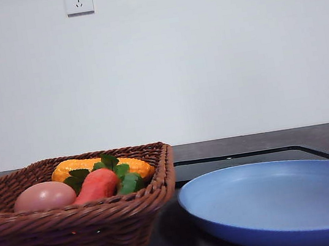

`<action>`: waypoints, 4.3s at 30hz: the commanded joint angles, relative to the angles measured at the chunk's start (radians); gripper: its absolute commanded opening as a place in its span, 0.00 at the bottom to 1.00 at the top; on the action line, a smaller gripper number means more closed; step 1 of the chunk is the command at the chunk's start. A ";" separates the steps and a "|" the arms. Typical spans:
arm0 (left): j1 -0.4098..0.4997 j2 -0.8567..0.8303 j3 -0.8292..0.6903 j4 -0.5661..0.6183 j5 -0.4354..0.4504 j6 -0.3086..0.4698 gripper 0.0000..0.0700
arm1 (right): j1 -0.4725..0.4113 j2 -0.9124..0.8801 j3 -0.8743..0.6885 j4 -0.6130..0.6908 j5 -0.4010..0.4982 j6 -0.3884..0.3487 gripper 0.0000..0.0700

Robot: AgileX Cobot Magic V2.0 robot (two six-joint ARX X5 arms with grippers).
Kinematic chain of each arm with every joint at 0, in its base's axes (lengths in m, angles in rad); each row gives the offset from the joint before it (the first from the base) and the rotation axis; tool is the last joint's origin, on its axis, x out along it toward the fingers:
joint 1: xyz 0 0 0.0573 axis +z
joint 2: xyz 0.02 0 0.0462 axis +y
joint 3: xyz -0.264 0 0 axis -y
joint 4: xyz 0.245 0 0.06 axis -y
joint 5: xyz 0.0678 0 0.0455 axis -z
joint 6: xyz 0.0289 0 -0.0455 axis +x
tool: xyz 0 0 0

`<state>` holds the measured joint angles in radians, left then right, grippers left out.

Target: Transfer egg from basket to plate and serve

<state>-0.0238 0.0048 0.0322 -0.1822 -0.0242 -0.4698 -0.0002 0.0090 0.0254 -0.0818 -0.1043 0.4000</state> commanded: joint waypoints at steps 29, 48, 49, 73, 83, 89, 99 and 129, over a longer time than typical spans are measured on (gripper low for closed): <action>-0.042 0.770 0.658 -0.298 0.575 0.287 0.00 | 0.002 0.658 0.640 -0.554 -0.297 -0.199 0.00; -0.154 0.885 0.689 -0.319 0.585 0.304 0.42 | 0.031 0.924 0.493 -0.543 -0.363 -0.140 0.29; -0.154 0.885 0.689 -0.319 0.585 0.304 0.42 | 0.031 0.932 0.478 -0.527 -0.369 -0.134 0.29; -0.155 0.885 0.689 -0.323 0.585 0.301 0.42 | 0.110 1.228 0.418 -0.203 -0.418 -0.006 0.00; -0.237 0.900 0.758 -0.402 0.553 0.448 0.57 | 0.107 1.094 0.421 -0.219 -0.421 0.036 0.00; -0.376 0.992 0.929 -0.672 0.313 0.679 0.57 | 0.093 0.949 0.431 -0.263 -0.420 0.047 0.00; -0.573 1.214 1.062 -0.735 0.042 0.863 0.58 | 0.003 0.756 0.461 -0.349 -0.422 0.045 0.00; -0.602 1.646 1.062 -0.662 0.011 0.904 0.67 | -0.029 0.621 0.481 -0.412 -0.454 0.034 0.00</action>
<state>-0.6167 1.6261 1.0798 -0.8449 -0.0097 0.4270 -0.0273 0.6281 0.4877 -0.5087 -0.5503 0.4278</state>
